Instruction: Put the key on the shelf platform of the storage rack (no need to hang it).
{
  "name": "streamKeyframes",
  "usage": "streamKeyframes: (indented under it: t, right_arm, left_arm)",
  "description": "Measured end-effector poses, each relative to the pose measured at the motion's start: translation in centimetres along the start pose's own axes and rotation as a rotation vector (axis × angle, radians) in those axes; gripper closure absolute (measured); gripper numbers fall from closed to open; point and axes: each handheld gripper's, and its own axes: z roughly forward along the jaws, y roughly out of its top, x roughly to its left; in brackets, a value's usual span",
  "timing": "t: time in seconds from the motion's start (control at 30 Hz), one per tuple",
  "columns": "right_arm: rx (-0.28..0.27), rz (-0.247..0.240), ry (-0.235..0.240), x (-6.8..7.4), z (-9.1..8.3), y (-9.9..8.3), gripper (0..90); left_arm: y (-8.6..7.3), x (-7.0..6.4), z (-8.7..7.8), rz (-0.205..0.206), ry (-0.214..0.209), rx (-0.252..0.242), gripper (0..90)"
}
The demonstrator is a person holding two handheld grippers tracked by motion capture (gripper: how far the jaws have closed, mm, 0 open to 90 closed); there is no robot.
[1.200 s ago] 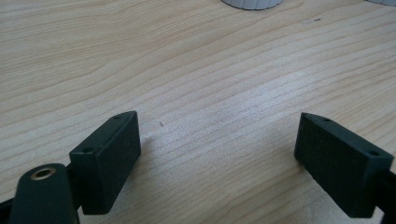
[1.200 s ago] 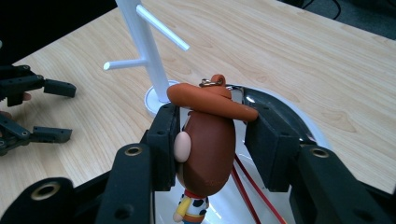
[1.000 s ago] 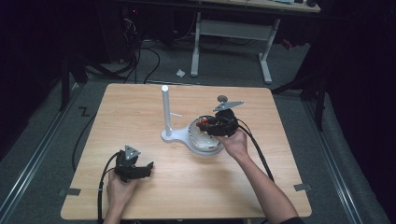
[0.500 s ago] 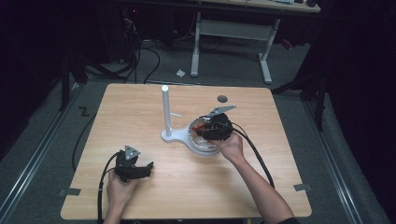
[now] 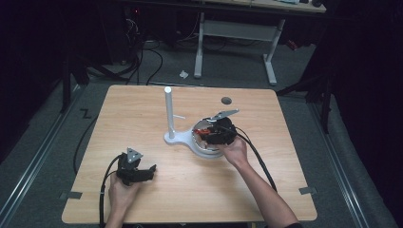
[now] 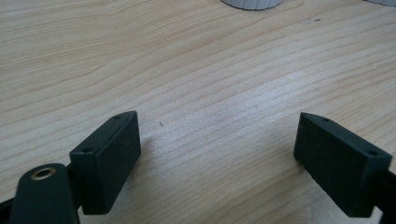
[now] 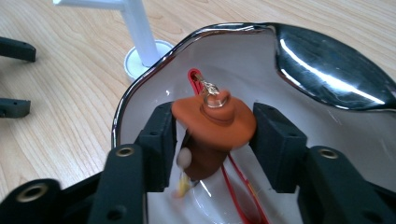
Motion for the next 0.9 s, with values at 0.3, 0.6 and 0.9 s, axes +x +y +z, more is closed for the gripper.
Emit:
streamKeyframes:
  t: [0.3,0.6,0.9]
  right_arm:
    - [-0.026,0.005,0.001,-0.3,-1.0,0.1,45.7]
    - [-0.057,0.001,0.006,-0.4,-2.4,0.1,45.8]
    - [-0.079,0.001,0.008,-0.4,-3.6,0.2,46.9]
  left_arm:
    - [0.0,0.0,0.0,0.000,0.000,0.000,14.9]
    - [0.0,0.0,0.0,0.000,-0.001,0.000,14.9]
    - [0.0,0.0,0.0,0.000,0.000,0.000,14.9]
